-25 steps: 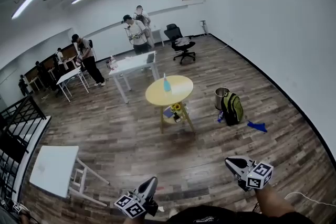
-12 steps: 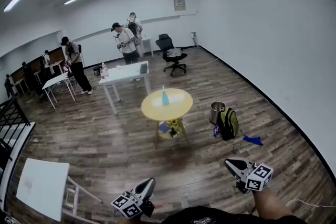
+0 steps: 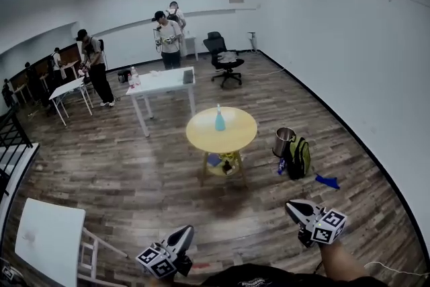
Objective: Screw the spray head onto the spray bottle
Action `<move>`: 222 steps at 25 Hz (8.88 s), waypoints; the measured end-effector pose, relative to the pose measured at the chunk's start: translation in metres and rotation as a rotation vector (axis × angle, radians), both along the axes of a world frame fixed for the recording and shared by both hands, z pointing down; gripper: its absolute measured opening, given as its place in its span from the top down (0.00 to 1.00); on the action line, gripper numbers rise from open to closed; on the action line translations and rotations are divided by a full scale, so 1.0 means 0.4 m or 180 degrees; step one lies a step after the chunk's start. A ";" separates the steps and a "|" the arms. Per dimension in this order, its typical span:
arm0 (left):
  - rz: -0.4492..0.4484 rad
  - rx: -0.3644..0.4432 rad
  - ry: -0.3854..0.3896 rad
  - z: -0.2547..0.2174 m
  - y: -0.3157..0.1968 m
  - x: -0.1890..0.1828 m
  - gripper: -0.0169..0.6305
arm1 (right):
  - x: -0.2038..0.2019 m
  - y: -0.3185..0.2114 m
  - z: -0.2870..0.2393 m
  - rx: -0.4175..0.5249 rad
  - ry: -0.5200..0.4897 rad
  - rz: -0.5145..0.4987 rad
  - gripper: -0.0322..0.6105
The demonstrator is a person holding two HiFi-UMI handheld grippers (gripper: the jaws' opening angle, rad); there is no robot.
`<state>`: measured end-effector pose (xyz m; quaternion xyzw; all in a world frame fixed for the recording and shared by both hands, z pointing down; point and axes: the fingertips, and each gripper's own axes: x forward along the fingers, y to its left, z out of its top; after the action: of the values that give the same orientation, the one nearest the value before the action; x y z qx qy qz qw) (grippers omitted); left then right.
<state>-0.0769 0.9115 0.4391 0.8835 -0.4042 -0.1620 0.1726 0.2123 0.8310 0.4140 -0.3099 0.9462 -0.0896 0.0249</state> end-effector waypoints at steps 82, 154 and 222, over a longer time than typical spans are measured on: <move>-0.0334 -0.0286 -0.0128 0.120 -2.920 -0.144 0.96 | -0.459 -2.914 0.268 -0.0559 0.0199 -0.1760 0.32; -0.0002 -0.0477 -0.0184 0.273 -2.989 -0.419 0.96 | -0.818 -2.991 0.345 -0.0752 -0.0417 -0.1845 0.91; 0.0659 -0.0672 -0.0486 0.306 -3.362 -0.242 0.96 | -0.917 -3.179 0.798 0.0169 0.2041 -0.1665 0.29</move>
<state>-0.1736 -0.4335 0.5616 0.9071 -0.3377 -0.0325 0.2490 -0.1545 -0.4407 0.7331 -0.0704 0.9549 0.0325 -0.2867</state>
